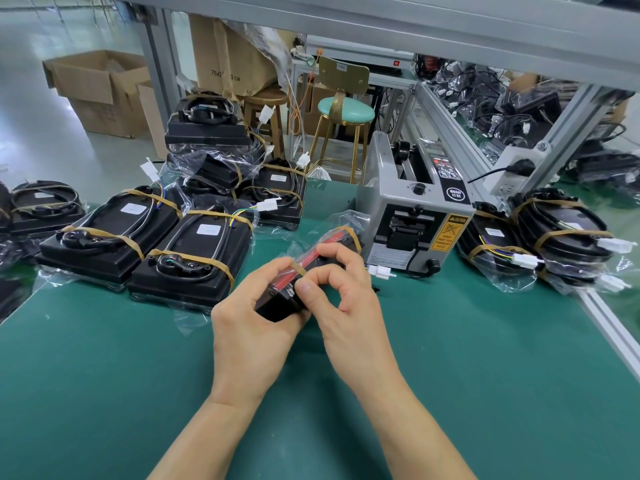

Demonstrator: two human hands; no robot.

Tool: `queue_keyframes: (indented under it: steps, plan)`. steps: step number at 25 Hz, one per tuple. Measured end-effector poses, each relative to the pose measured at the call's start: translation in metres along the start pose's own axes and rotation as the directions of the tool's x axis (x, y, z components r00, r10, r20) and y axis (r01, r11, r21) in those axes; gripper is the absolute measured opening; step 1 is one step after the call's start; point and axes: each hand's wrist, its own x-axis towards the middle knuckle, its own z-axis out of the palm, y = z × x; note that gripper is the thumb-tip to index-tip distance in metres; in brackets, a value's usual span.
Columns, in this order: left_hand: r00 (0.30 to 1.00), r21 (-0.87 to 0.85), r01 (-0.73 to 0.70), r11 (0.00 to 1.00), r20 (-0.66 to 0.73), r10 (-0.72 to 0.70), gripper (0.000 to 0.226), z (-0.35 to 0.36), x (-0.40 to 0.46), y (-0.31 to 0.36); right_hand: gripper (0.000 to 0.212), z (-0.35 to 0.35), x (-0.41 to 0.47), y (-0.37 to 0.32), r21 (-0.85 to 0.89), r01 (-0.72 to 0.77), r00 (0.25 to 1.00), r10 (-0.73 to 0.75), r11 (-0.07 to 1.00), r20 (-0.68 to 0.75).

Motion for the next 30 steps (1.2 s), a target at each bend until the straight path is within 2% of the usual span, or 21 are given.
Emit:
queue_keyframes:
  steps: [8,14,22,24,27,30]
  plan:
    - [1.000,0.007,-0.002,1.000,-0.022,0.002,0.067,0.002,-0.001,0.003,0.024,0.003,0.002,-0.004,-0.067,-0.018,0.999,0.016,0.998,-0.035]
    - [1.000,0.012,0.000,1.000,-0.018,0.000,0.069,0.002,-0.002,0.004,0.028,0.005,0.002,-0.003,0.040,-0.054,0.994,0.058,0.998,-0.092]
    - [1.000,0.016,-0.003,1.000,-0.012,0.003,0.071,0.000,0.000,0.004,0.025,0.004,0.008,0.002,0.032,-0.050,0.996,0.052,0.998,-0.077]
    - [1.000,0.012,0.007,1.000,-0.006,-0.007,0.071,0.000,0.000,0.004,0.022,0.004,0.009,0.004,0.089,-0.049,0.994,0.058,0.995,-0.095]
    - [1.000,0.038,0.020,0.999,0.009,-0.021,0.075,0.001,-0.002,0.006,0.042,0.005,0.009,0.007,0.291,-0.064,0.987,0.104,0.954,-0.122]
    - [1.000,0.031,0.029,0.999,0.004,-0.030,0.073,0.000,0.000,0.008,0.044,0.007,0.007,0.009,0.190,-0.007,0.995,0.026,0.982,-0.095]
